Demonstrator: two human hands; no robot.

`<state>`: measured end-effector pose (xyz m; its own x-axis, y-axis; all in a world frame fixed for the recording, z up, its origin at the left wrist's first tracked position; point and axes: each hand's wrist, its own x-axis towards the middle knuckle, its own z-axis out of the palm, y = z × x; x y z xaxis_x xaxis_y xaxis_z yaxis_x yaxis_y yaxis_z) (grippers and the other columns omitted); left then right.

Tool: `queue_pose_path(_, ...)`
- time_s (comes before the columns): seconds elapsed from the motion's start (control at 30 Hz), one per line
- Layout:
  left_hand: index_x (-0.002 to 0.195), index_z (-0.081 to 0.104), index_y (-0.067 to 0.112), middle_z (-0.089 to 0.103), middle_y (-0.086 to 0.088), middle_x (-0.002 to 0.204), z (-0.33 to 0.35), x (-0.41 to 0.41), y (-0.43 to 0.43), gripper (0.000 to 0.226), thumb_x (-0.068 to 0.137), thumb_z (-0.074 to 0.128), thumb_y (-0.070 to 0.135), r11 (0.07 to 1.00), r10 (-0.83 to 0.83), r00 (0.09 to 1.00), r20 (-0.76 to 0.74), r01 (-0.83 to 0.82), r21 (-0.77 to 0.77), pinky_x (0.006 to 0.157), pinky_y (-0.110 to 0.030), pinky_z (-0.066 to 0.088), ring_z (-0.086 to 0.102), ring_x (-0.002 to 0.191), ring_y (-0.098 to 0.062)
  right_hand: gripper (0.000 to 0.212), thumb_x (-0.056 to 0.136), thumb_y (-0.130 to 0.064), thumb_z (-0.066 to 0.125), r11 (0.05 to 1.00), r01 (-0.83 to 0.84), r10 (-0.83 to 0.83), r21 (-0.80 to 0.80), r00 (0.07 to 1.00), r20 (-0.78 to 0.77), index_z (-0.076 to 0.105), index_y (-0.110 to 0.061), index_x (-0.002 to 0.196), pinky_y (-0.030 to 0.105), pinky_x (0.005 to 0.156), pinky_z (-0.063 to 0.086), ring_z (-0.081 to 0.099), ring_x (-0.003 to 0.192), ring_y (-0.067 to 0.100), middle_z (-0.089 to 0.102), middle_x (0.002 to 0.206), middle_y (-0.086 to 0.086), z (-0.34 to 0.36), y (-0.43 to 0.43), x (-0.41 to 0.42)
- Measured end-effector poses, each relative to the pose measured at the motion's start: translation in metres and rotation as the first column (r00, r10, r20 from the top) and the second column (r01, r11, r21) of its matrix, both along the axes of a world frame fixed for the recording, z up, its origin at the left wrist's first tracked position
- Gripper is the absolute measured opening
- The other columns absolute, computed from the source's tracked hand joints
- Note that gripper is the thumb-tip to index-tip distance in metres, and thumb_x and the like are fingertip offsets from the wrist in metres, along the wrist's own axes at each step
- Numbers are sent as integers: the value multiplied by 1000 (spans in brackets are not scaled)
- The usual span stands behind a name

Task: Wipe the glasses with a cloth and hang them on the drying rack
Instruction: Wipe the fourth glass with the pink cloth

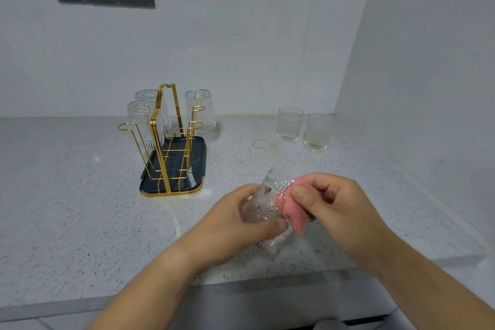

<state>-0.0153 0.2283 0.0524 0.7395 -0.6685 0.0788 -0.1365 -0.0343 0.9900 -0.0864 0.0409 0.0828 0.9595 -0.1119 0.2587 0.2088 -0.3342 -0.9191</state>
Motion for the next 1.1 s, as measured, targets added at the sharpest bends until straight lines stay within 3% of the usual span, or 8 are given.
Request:
queue_pose_path(0.1, 126, 62, 32, 75, 5, 114, -3, -2, -1, 48, 84, 85, 25, 993, 80, 975, 209, -96, 66, 96, -43, 58, 73, 105, -17, 17, 96, -14, 65, 1000, -14, 14, 6, 999, -32, 78, -15, 85, 25, 75, 58, 75, 78, 15, 78, 78, 1, 1, 1, -1)
queue_pose_path(0.2, 139, 46, 41, 63, 17, 126, -10, -6, -4, 67, 81, 79, 45, 904, 185, 723, 666, -391, 173, 92, -27, 54, 62, 113, -6, 12, 95, -16, 68, 1000, 21, -21, 10, 998, -64, 80, -13, 94, 19, 73, 58, 77, 81, 13, 81, 86, 3, 1, 5, 3)
queue_pose_path(0.3, 147, 40, 35, 54, 17, 135, -10, -5, -8, 78, 79, 77, 47, 848, 188, 590, 785, -501, 173, 93, -25, 48, 53, 122, -8, 16, 95, -22, 69, 997, 76, -77, -11, 996, -43, 82, -15, 89, 12, 65, 53, 73, 69, 3, 80, 79, -1, 0, 7, 5)
queue_pose_path(0.43, 130, 42, 43, 53, 26, 121, -6, -4, -9, 69, 76, 84, 42, 844, 290, 711, 641, -506, 180, 87, -16, 49, 54, 110, 4, 20, 98, -26, 63, 959, 242, -254, 147, 965, 70, 80, -16, 99, 12, 63, 53, 72, 71, 0, 80, 83, -5, 3, 2, 9)
queue_pose_path(0.53, 122, 54, 35, 67, 21, 113, -2, 2, -5, 59, 77, 88, 18, 902, 426, 892, 152, -431, 0, 73, -5, 49, 64, 101, 9, 29, 105, -29, 54, 866, 324, -378, 381, 923, 74, 78, -14, 100, 29, 76, 53, 75, 90, 19, 81, 97, 3, 1, -12, 19)
queue_pose_path(0.67, 126, 66, 13, 79, -4, 112, 8, 12, -11, 59, 72, 88, 9, 858, 248, 911, -329, -364, -362, 93, -34, 55, 75, 105, -19, 42, 110, -30, 41, 812, 309, -315, 495, 946, -74, 77, -12, 97, 40, 92, 48, 72, 106, 26, 80, 109, 2, -19, -5, 32)
queue_pose_path(1.0, 100, 64, 16, 72, -8, 90, 19, 14, -28, 25, 80, 77, 14, 696, 267, 898, -350, -431, -575, 73, -33, 61, 71, 81, -24, 39, 107, -33, 41, 790, 93, -149, 606, 988, 42, 78, -41, 105, 35, 104, 50, 72, 112, 25, 78, 103, 9, -40, 65, 26)
queue_pose_path(1.1, 94, 64, 13, 60, -17, 81, 9, 11, -32, 16, 87, 78, 18, 731, 277, 916, -292, -398, -554, 52, -34, 40, 52, 61, -26, 33, 101, -47, 50, 728, 67, -140, 682, 989, 52, 68, -41, 129, 33, 100, 52, 69, 114, 15, 75, 123, -1, -37, 67, 34)
